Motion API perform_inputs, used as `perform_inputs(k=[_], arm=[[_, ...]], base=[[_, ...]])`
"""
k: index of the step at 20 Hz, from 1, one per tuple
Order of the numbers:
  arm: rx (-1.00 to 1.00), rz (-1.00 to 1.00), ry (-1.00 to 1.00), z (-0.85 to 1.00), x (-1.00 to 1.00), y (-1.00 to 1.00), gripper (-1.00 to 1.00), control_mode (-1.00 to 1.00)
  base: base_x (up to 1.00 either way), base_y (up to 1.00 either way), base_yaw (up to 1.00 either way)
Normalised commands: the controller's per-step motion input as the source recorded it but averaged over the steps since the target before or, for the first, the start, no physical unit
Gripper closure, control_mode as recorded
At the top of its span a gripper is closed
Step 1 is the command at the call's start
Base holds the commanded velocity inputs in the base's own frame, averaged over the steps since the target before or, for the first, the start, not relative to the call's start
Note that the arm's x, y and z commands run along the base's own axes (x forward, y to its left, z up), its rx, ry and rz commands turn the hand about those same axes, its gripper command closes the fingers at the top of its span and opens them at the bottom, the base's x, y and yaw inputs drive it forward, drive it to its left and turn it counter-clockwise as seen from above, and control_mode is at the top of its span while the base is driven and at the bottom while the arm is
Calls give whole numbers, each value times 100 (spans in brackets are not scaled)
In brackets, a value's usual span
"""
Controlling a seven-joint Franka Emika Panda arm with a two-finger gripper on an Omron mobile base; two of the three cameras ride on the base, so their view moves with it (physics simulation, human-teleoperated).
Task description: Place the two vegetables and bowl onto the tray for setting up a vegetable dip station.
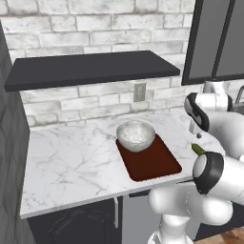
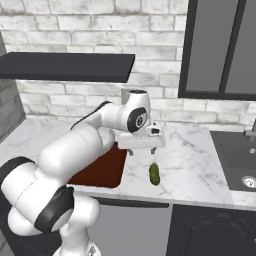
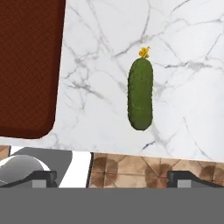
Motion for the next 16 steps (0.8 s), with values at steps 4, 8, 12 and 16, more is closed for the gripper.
perform_inputs(k=[4,8,12,16], arm=[[0,-8,0,-25,26,-14,-100,-100],[0,-8,0,-27,25,-16,-100,-100],[0,-7,0,-28,28,-19,-100,-100],[1,-3,0,-31,19,-12,-100,-100]], base=[[0,0,0],[0,0,0],[0,0,0],[0,0,0]])
